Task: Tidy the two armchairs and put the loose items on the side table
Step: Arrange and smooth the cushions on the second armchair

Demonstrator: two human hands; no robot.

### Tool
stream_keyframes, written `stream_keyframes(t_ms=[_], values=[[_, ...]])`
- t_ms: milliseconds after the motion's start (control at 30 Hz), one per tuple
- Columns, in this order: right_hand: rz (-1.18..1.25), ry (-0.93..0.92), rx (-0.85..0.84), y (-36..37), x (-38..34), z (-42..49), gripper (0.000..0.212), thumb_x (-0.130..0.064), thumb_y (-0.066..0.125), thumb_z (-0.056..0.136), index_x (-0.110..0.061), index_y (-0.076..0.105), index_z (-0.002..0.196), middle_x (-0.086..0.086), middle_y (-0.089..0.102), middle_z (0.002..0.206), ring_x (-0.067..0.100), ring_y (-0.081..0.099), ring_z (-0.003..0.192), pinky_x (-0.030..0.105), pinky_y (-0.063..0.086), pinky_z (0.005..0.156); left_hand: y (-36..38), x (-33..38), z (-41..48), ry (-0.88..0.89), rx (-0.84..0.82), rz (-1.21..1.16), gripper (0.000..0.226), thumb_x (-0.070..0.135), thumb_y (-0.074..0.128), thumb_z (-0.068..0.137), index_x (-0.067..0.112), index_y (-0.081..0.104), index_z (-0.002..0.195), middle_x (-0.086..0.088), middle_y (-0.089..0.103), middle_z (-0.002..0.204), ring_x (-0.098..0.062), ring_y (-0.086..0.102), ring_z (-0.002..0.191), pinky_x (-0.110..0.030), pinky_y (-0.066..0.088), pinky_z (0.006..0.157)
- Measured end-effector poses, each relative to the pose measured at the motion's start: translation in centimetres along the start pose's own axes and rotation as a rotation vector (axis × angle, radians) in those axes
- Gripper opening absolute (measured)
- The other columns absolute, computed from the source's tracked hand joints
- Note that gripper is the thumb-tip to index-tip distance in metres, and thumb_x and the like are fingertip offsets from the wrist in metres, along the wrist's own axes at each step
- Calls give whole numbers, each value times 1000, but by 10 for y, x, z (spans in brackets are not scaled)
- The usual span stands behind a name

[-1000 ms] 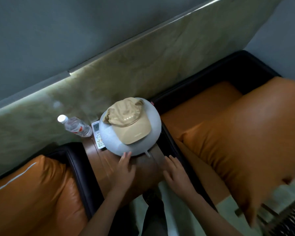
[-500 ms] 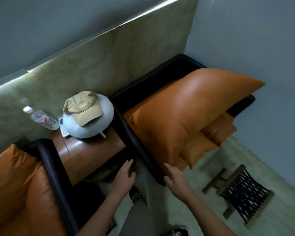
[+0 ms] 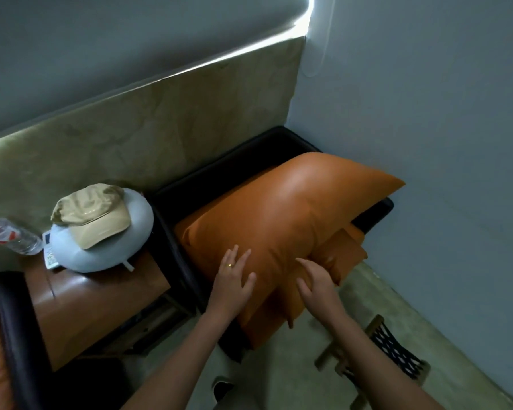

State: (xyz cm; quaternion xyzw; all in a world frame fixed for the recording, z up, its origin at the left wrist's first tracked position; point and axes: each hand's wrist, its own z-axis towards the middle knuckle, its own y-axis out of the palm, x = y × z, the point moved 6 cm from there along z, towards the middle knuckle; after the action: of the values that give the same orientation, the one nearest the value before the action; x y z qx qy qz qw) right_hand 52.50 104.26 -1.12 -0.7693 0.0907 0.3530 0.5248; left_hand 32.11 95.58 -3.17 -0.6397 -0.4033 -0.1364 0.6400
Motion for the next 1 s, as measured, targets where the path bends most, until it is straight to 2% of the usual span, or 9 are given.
stream_keyframes(t_ms=[133, 333, 467, 567, 633, 767, 1000], values=[[-68, -31, 40, -37, 6, 55, 50, -19, 58, 98, -22, 47, 147, 2, 43, 153, 18, 32, 146, 34, 26, 119, 11, 31, 49, 0, -28, 54, 63, 47, 48, 99, 34, 24, 156, 1, 8, 167, -20, -1, 154, -50, 18, 123], [-227, -135, -20, -63, 8, 147, 57, -24, 58, 99, -27, 38, 152, -1, 28, 162, 19, 13, 153, 40, 17, 122, 28, 61, 111, -86, -40, 92, 64, 51, 44, 100, 38, 18, 157, 4, 3, 168, -17, -6, 154, -52, 4, 122], [-438, -261, -150, -65, 18, 218, 58, -40, 47, 103, -34, 25, 156, -2, 17, 167, 20, 3, 155, 46, 4, 124, 45, 64, 152, -226, -30, 80, 61, 57, 39, 99, 45, 18, 155, 5, 2, 168, -18, -6, 154, -57, 0, 122], [-597, -409, -332, -45, 30, 268, 59, -52, 35, 103, -40, 14, 157, -5, 6, 169, 19, -7, 155, 48, -6, 124, 63, 59, 178, -308, 13, 244, 60, 64, 32, 98, 49, 16, 154, 6, -3, 168, -21, -10, 154, -60, -5, 120], [-616, -524, -372, -33, 37, 291, 61, -56, 28, 102, -41, 9, 158, -6, 0, 169, 19, -13, 154, 49, -10, 123, 72, 56, 188, -367, 94, 318, 61, 67, 28, 97, 51, 13, 154, 7, -3, 168, -23, -9, 154, -59, -6, 118], [-594, -667, -319, -25, 48, 305, 63, -62, 18, 102, -37, 10, 159, -7, -1, 168, 19, -11, 155, 51, -4, 125, 80, 51, 200, -457, 247, 371, 61, 71, 26, 96, 50, 21, 153, 8, 11, 167, -21, 5, 154, -58, 2, 121], [-605, -727, -184, -6, 58, 302, 62, -56, 31, 102, -32, 22, 159, -2, 15, 168, 22, 2, 156, 54, 8, 124, 95, 31, 198, -468, 353, 411, 60, 67, 40, 93, 47, 36, 149, 7, 25, 164, -20, 17, 153, -59, 11, 120]])
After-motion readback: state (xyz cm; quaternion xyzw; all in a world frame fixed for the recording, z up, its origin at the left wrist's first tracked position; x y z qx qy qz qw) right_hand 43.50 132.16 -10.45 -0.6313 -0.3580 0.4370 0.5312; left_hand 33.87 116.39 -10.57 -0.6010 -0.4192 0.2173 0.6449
